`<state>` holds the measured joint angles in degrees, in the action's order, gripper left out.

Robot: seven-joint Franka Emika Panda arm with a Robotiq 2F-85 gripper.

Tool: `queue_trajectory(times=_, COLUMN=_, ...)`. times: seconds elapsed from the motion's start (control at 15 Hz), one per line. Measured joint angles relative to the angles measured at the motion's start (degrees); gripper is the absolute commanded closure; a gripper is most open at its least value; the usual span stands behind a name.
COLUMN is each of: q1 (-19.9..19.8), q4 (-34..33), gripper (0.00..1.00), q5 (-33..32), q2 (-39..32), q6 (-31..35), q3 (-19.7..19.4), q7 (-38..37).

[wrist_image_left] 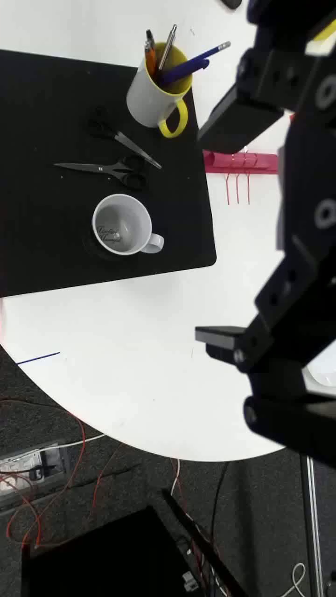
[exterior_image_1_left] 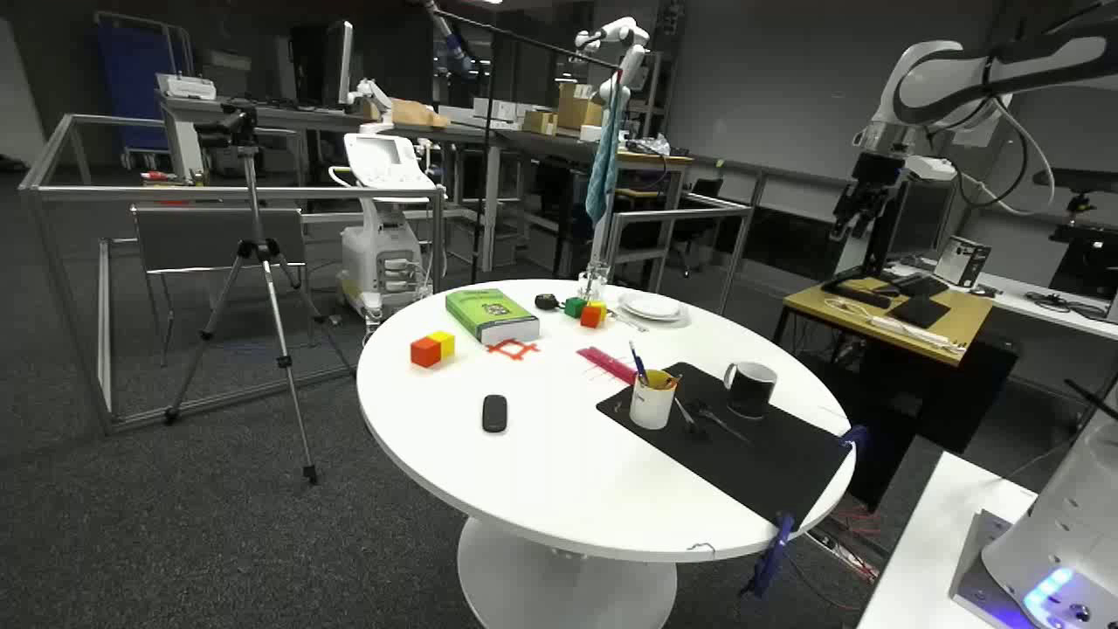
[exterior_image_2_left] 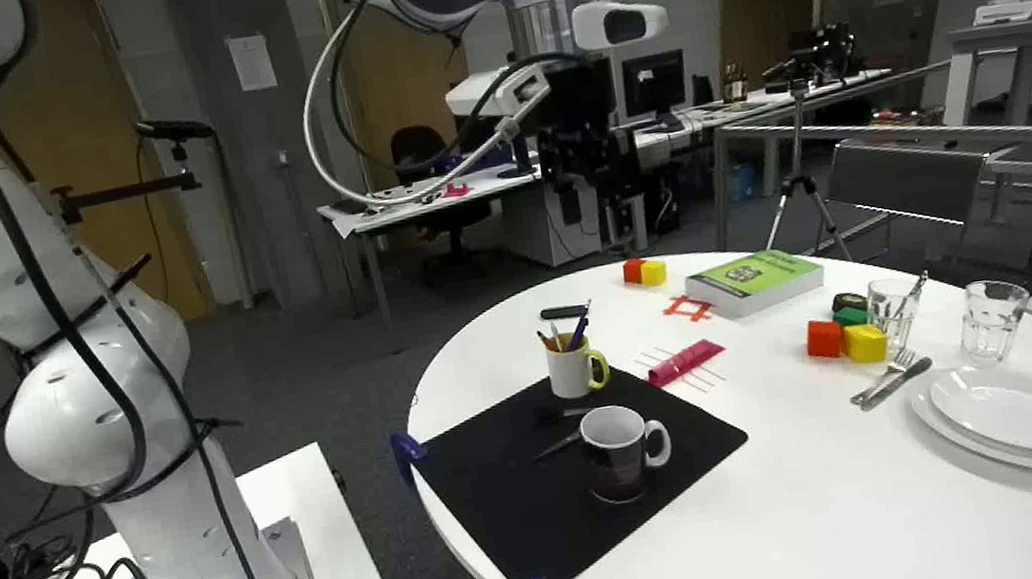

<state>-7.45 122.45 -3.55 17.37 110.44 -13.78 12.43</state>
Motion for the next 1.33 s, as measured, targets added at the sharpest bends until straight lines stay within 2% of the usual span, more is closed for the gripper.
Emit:
queue_trajectory(times=0.47, q1=0.04, q4=0.29, gripper=0.00, q5=0.05, q2=-0.69, q6=0.00, q3=0.99, q7=-0.34)
queue_trajectory(times=0.73, q1=0.98, q4=0.31, gripper=0.00, q5=0.07, q2=-3.58, q6=0.00, q3=4.13, q7=-1.30)
queue_trajectory(times=1.33, q1=6.98, q4=-1.35, gripper=0.00, q5=2.48, q2=-13.32, q6=0.98, q3=12.12, q7=-6.38)
